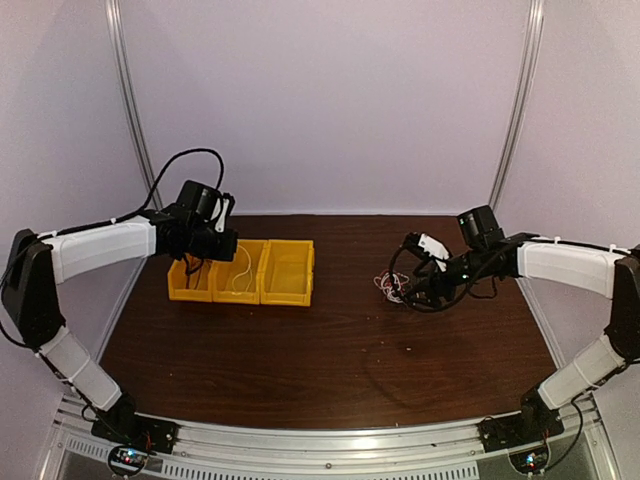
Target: Untangle the cables
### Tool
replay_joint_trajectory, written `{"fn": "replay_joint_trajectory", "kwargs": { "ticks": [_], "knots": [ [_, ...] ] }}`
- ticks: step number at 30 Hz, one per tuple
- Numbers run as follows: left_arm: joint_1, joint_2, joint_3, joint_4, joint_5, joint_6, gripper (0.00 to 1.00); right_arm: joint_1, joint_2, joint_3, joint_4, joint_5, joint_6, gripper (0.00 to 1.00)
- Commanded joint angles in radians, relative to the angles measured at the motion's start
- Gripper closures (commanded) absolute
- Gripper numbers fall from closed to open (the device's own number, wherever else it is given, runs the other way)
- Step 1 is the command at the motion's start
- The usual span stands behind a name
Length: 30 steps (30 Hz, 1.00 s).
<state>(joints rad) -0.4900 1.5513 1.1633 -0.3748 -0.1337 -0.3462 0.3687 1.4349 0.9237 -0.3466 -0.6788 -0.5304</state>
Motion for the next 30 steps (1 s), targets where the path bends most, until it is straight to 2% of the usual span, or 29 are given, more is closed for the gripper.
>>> {"fn": "replay_joint_trajectory", "kwargs": {
  "ticks": [1,8,17,20,25,30],
  "knots": [
    [0.019,0.075,0.001,0.153,0.049,-0.008,1.0,-0.004,0.012,-0.01,0.018,0.015,-0.017,0.18],
    [0.03,0.211,0.027,0.217,0.112,-0.019,1.0,-0.004,0.007,-0.016,0.02,0.016,-0.019,0.18],
    [0.033,0.296,0.036,0.231,0.134,-0.034,0.98,-0.004,0.013,-0.014,0.015,0.007,-0.019,0.18],
    [0.032,0.275,0.041,0.209,0.134,-0.033,0.79,-0.004,0.013,-0.014,0.015,0.006,-0.019,0.17],
    [0.032,0.209,0.062,0.143,0.099,-0.021,0.63,-0.004,0.014,-0.008,0.015,0.011,-0.025,0.18],
    [0.033,0.138,0.083,0.085,0.071,-0.014,0.51,-0.004,0.007,-0.01,0.016,0.008,-0.019,0.18]
  ]
}}
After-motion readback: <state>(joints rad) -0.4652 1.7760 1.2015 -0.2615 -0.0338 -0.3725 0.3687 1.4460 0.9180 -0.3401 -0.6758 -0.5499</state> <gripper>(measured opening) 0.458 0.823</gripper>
